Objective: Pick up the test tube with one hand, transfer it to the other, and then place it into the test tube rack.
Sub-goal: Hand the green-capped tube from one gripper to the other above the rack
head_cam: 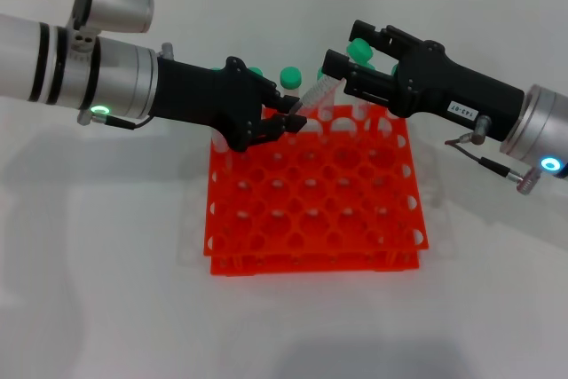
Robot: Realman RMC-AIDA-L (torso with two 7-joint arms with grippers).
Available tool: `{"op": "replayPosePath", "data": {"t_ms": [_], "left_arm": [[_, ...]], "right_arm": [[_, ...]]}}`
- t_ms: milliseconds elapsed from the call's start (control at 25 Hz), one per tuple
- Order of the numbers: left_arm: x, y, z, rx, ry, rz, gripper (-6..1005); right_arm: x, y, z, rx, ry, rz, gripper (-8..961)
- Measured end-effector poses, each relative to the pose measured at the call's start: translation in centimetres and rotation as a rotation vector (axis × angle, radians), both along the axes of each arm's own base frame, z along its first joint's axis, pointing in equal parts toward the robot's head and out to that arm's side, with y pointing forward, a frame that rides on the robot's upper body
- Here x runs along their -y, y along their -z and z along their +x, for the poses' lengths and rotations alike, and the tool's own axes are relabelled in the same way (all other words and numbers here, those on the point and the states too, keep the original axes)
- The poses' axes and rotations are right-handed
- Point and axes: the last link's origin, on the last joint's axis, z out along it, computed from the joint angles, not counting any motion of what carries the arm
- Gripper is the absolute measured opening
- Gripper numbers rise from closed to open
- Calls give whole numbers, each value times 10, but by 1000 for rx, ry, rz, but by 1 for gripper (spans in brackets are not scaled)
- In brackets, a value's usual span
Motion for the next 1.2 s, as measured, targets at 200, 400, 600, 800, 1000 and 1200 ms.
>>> {"op": "replayPosePath", "data": {"t_ms": [200, 400, 600, 800, 1000, 1200], "left_arm": [[0, 0, 0, 0, 1, -1, 188], [0, 0, 0, 0, 8, -1, 188], [1, 0, 1, 1, 10, -4, 187], [1, 0, 0, 1, 10, -3, 186], [0, 0, 0, 3, 3, 3, 187], [-1, -1, 2, 9, -39, -1, 195]], "right_arm": [[0, 0, 0, 0, 0, 2, 726], [0, 0, 0, 2, -3, 0, 552], [0, 1, -1, 3, -8, -2, 401], [0, 1, -2, 4, -11, -4, 278], [0, 1, -2, 4, -12, -5, 256], [0, 1, -3, 2, -14, -5, 256]]}}
